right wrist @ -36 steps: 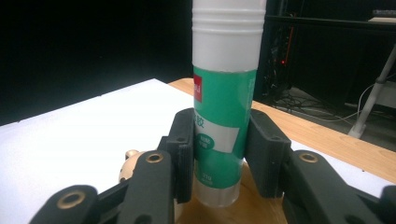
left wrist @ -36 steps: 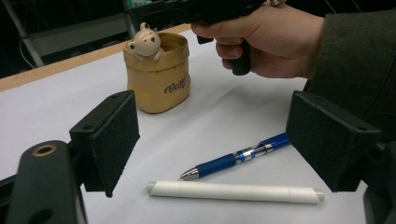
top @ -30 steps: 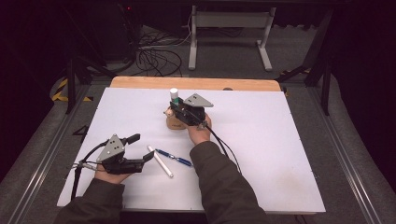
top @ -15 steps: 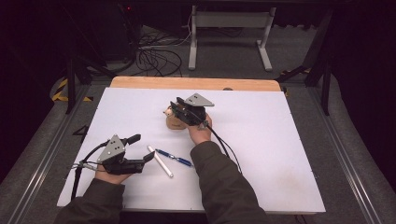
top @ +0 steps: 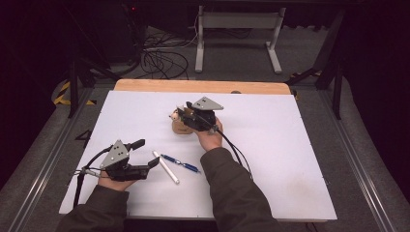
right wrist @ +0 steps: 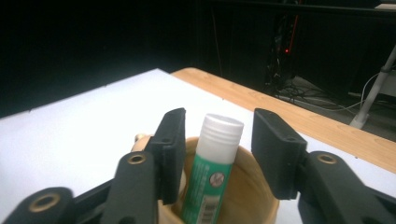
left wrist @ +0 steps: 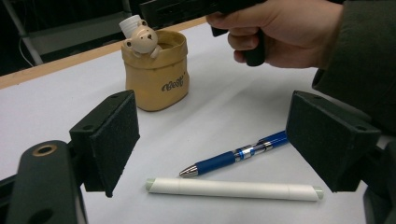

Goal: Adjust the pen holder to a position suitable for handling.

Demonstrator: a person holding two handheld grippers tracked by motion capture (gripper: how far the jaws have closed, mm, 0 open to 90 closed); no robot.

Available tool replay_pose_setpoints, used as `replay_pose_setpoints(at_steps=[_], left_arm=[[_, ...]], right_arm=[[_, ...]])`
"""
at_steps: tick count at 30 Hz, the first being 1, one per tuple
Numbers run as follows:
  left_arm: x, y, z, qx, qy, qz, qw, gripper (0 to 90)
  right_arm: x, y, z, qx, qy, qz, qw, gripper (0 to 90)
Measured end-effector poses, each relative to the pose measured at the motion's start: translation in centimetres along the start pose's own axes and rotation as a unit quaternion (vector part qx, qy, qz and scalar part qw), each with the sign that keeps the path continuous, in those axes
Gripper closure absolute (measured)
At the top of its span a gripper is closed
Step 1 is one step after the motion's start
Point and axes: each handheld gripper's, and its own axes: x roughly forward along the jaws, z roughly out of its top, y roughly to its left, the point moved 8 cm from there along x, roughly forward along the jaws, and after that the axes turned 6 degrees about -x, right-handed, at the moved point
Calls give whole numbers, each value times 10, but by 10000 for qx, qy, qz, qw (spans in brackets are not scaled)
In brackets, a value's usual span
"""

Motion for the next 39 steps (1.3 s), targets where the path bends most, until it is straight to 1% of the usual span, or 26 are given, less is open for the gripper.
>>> replay_pose_setpoints(at_steps=[2,3,6,7,8,13,14,17,19,22,23,25,26,28,30,32,33,34,36,39], left_arm=[[0,0,0,-9,9,4,10000,181],[0,0,0,17,12,7,10000,181],[1,0,-1,-8,26,8,10000,181],[0,1,-1,26,44,24,10000,181],[1,0,-2,-24,42,7,10000,181],[1,4,-2,-17,50,67,10000,181],[1,4,-3,-48,56,68,9999,181],[2,4,-4,-95,59,71,9999,180],[2,5,-3,-74,56,100,9999,180],[2,7,-3,-103,34,173,9998,180],[1,8,-2,-112,17,198,9997,181],[1,9,-2,-137,2,237,9996,180],[1,10,-2,-150,9,248,9996,180],[0,10,-3,-160,17,257,9995,180],[0,10,-3,-143,22,258,9996,180],[0,12,-3,-120,19,290,9995,180],[0,12,-2,-163,-6,285,9995,180],[0,12,-2,-164,-13,285,9995,180],[-1,12,-2,-150,-5,303,9994,181],[-2,11,-2,-142,-8,299,9995,180]], right_arm=[[-5,2,2,-125,24,42,9999,500],[-7,3,3,-169,46,69,9998,484],[-14,7,6,-155,53,239,9996,421],[-17,8,7,-144,33,276,9995,413],[-20,9,8,-132,10,300,9995,411],[-37,17,8,-172,-68,436,9989,362],[-41,19,8,-176,-75,468,9987,355],[-52,23,6,-227,-73,541,9983,344],[-58,27,5,-226,-27,610,9979,334],[-66,34,3,-313,29,714,9970,329],[-68,37,1,-345,49,770,9964,329],[-70,41,-3,-494,197,801,9954,334],[-70,44,-6,-532,293,814,9948,339],[-69,49,-12,-624,511,878,9929,356],[-68,56,-18,-703,683,1007,9901,381],[-66,63,-22,-726,811,1137,9875,408],[-65,67,-23,-745,864,1186,9864,419],[-64,70,-25,-782,921,1236,9849,437],[-62,76,-29,-837,1042,1285,9827,469],[-60,83,-34,-842,1177,1335,9804,512]])
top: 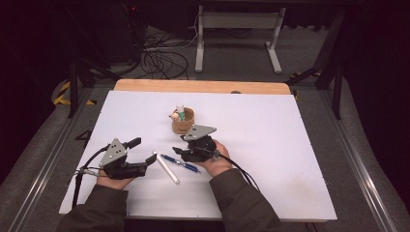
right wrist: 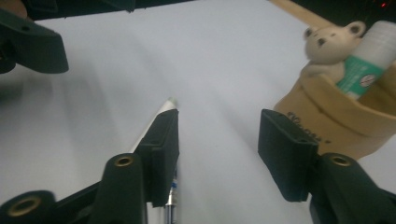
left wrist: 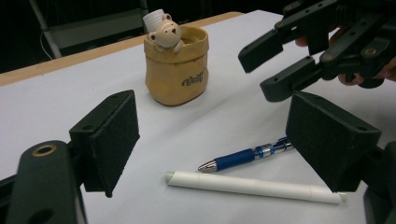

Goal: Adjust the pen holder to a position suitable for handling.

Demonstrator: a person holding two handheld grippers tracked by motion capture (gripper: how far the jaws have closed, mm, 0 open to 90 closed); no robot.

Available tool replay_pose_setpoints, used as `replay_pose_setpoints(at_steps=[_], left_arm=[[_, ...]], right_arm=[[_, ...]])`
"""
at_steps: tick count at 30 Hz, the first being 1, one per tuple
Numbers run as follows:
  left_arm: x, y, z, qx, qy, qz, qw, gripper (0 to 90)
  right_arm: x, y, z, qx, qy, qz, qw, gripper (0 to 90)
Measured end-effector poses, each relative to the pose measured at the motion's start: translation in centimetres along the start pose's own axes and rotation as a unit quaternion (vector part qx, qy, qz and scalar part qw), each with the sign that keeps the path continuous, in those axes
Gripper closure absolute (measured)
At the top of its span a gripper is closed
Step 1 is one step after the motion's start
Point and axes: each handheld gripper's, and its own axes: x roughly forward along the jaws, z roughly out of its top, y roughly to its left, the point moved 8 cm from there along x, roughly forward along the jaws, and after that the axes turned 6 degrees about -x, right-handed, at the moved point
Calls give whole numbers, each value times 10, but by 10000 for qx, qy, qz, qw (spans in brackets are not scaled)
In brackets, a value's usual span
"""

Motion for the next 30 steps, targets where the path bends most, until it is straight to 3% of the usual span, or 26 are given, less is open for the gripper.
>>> replay_pose_setpoints(at_steps=[11,18,30], left_arm=[[1,-1,2,-6,-22,21,10000,180],[2,-1,1,7,2,9,10000,180],[1,-1,1,9,-1,1,10000,181]], right_arm=[[19,14,-10,-131,392,214,9989,633],[27,19,-11,-29,509,380,9980,654],[41,24,-14,-86,777,456,9959,670]])
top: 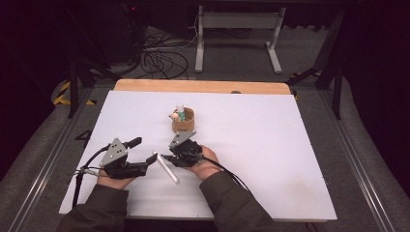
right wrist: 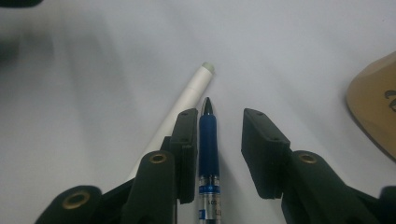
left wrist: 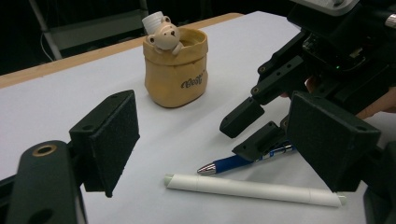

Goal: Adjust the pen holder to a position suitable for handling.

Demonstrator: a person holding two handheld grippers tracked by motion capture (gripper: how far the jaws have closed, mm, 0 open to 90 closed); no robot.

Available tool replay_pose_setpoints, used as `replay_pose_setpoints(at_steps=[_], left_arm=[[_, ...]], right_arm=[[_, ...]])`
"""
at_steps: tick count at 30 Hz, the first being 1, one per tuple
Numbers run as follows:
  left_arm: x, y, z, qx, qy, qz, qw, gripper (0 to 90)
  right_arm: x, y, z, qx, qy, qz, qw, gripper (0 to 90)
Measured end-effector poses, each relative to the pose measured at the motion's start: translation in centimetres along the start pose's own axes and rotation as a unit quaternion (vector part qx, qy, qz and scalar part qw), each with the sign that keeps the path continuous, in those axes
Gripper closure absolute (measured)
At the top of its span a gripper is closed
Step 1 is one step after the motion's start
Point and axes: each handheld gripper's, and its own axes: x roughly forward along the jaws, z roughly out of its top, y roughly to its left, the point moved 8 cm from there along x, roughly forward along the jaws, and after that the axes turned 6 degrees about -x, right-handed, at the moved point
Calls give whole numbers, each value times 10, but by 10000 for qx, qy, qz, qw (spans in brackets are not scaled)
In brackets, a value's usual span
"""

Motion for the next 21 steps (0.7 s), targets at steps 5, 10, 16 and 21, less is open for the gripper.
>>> replay_pose_setpoints(at_steps=[5,10,16,21], left_arm=[[0,0,0,16,7,-3,10000,181],[0,0,0,0,-1,-10,10000,181],[1,-1,-1,-40,1,-38,10000,181],[1,-1,-1,0,14,-34,10000,181]], right_arm=[[3,0,-2,-33,97,13,9999,675],[6,-1,-4,-38,188,28,9998,682],[10,0,-6,-67,283,66,9996,690],[14,1,-8,-101,359,118,9992,705]])
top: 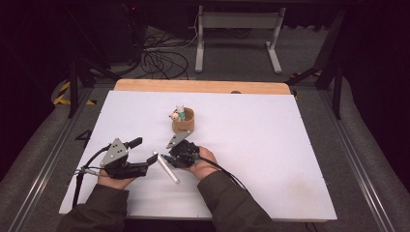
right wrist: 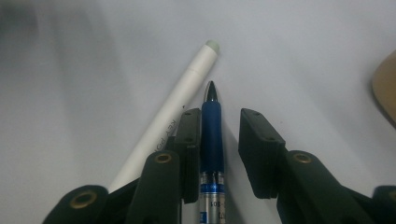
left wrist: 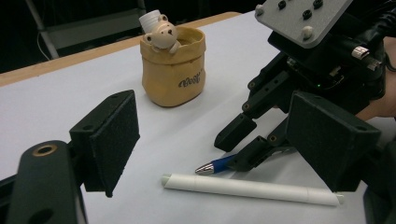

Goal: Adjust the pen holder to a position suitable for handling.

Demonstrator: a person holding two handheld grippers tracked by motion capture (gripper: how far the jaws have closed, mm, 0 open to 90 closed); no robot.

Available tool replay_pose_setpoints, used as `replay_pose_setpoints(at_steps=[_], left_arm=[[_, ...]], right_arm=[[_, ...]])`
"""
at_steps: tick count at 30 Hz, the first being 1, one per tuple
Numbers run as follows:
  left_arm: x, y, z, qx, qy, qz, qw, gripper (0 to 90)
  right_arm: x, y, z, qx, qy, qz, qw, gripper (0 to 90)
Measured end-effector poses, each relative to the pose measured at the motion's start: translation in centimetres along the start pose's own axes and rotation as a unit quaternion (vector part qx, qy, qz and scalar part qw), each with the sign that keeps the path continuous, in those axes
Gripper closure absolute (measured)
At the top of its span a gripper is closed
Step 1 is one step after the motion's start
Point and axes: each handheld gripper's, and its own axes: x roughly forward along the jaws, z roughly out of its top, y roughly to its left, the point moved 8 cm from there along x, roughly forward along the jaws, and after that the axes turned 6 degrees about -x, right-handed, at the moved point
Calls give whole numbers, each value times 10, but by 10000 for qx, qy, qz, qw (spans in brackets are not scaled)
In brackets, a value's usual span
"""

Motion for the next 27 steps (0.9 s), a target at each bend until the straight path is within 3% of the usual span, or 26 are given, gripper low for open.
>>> replay_pose_setpoints(at_steps=[6,12,22,25,27], left_arm=[[0,-1,0,0,11,-14,10000,181],[2,-2,-1,18,40,-27,10000,182],[2,-4,-1,12,28,-69,10000,182],[2,-4,-1,18,35,-67,10000,182],[2,-4,-1,21,37,-69,10000,181]], right_arm=[[0,1,0,31,41,20,10000,717],[0,4,0,-7,77,35,10000,790],[-1,3,0,28,18,25,10000,807],[-8,-2,5,228,-285,-116,9993,807],[-15,-6,9,235,-475,-243,9983,808]])
